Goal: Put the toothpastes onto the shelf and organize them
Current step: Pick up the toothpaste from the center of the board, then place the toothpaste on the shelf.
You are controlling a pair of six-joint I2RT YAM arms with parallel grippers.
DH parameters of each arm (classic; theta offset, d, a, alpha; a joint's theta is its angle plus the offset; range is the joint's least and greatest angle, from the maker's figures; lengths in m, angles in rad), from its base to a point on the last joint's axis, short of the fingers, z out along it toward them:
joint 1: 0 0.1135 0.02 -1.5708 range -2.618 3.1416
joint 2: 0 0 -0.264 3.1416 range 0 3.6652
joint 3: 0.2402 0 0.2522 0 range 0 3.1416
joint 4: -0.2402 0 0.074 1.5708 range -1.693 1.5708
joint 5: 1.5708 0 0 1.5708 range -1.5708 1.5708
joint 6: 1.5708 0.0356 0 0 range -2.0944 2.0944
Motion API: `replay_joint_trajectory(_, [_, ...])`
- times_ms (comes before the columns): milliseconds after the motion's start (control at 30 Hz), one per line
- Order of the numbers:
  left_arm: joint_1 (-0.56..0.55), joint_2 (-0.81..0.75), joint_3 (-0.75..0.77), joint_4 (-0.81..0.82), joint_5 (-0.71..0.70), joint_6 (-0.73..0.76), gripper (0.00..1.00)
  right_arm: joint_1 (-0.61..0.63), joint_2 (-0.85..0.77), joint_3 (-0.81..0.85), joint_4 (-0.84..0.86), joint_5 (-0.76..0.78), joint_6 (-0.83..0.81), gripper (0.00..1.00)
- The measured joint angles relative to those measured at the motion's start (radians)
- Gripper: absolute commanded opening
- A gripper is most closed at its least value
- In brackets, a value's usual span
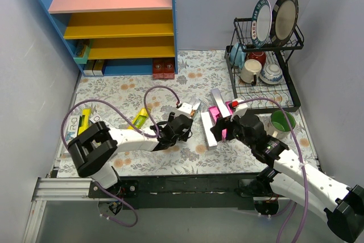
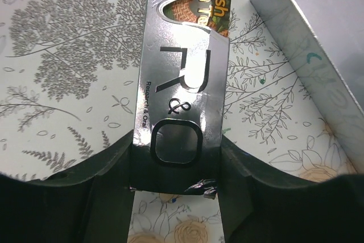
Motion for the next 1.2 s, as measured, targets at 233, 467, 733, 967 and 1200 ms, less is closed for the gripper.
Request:
replay_joint_trajectory(233, [0.064,-0.208,0.05,-0.148,-0.008,0.01,0.39,0.0,-0.002,0.0,0.005,-0.012,-0.001,0.88])
replay_joint_trajectory(467, [0.343,-0.337,0.14,-0.293,0.071,0.018,0.39,0.0,-0.005,0.0,0.005,-0.014,-0.012,0.88])
replay_joint_trajectory(733, [0.698,-0.301,0.248,-0.428,0.195,0.061,0.39,0.0,-0.003,0.0,0.006,-0.014,-0.031,0.88])
replay_joint_trajectory(967, [0.888,-0.177,0.439,-0.452,0.278,0.088,0.4,0.0,0.024,0.002,0.009,-0.014,-0.073,0.88])
replay_joint_trajectory(1200, [1.041,0.086,0.721,-0.447,0.324,0.131,0.43,0.0,0.083,0.001,0.058,-0.026,-0.114,0.88])
